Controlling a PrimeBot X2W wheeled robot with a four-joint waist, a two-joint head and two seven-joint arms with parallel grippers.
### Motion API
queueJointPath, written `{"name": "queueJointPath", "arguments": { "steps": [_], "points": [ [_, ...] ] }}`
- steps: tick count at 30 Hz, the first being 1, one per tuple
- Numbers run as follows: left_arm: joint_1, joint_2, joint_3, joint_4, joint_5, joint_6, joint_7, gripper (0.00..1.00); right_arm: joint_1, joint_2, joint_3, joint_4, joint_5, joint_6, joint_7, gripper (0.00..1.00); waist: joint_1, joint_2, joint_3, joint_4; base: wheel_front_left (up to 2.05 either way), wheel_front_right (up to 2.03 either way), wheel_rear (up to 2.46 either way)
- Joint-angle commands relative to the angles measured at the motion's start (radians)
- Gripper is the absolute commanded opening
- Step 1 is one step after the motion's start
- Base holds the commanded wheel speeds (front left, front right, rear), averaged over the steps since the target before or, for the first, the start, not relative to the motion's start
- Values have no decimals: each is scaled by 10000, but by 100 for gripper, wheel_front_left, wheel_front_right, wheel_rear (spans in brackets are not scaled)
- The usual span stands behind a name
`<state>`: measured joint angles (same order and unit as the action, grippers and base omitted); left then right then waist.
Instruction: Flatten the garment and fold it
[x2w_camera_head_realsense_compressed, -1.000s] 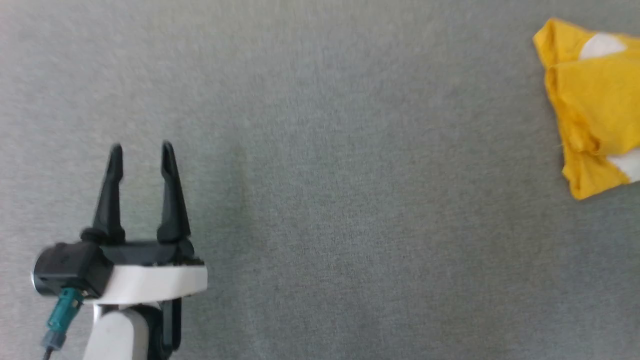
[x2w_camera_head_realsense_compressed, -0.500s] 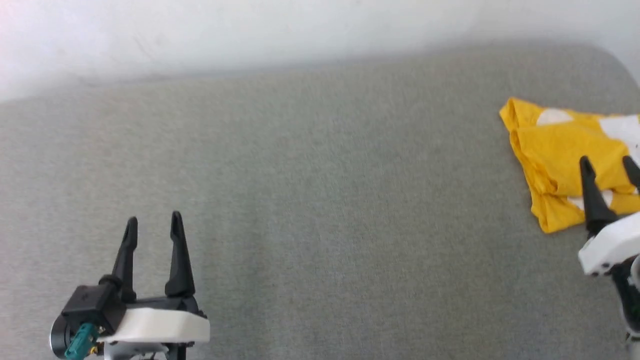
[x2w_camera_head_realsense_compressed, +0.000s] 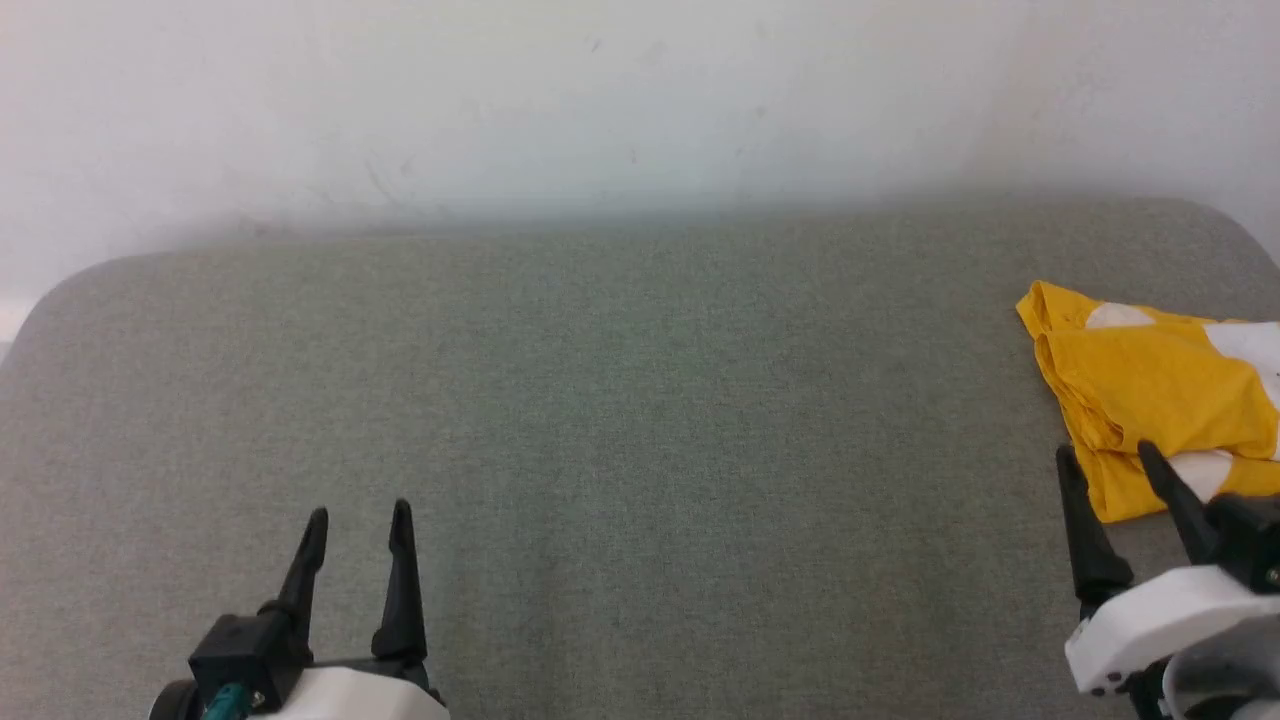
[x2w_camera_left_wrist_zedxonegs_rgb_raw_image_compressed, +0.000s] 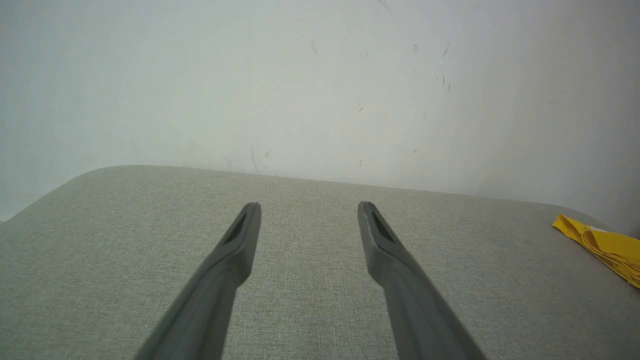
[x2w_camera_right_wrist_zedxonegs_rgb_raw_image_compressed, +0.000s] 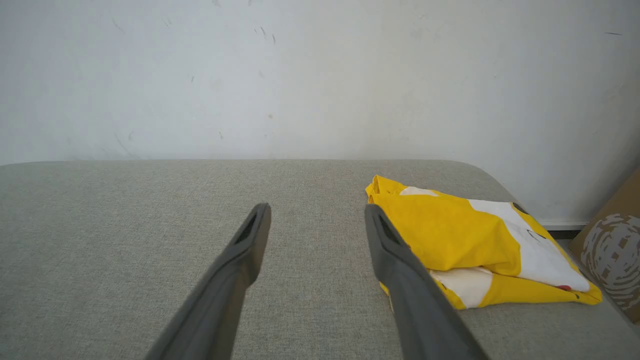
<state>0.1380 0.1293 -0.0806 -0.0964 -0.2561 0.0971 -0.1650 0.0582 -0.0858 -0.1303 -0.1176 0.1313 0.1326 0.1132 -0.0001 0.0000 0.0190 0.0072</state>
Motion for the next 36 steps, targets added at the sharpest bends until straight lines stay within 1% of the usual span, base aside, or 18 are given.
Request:
{"name": "queueJointPath", "arguments": {
  "steps": [1,10,16,24,25,36],
  "points": [
    [183,22,-38,99,3,-50,-85,100,229,87,1,-42,-111,-19,-140,100,1,0,-163,96,0,0,0],
    [697,-23,-220,494,-41,-163,-506,100,1217,337,21,324,-754,-19,-1091,100,1,0,-526,210,0,0,0],
    [840,-69,-275,734,-123,-196,-641,100,1383,352,150,713,-433,-19,-1452,100,1,0,-599,181,0,0,0],
    [895,-113,-177,913,-365,-204,-737,100,1313,354,244,893,-438,-19,-1581,100,1,0,-522,143,0,0,0],
    [831,-88,-194,884,-370,-173,-659,0,1314,313,236,894,-435,0,-1524,0,1,0,-522,143,0,0,0],
    [745,-111,-164,882,-250,-201,-539,0,1241,305,284,914,-469,1,-1478,0,2,0,-504,131,0,0,0]
  ]
}}
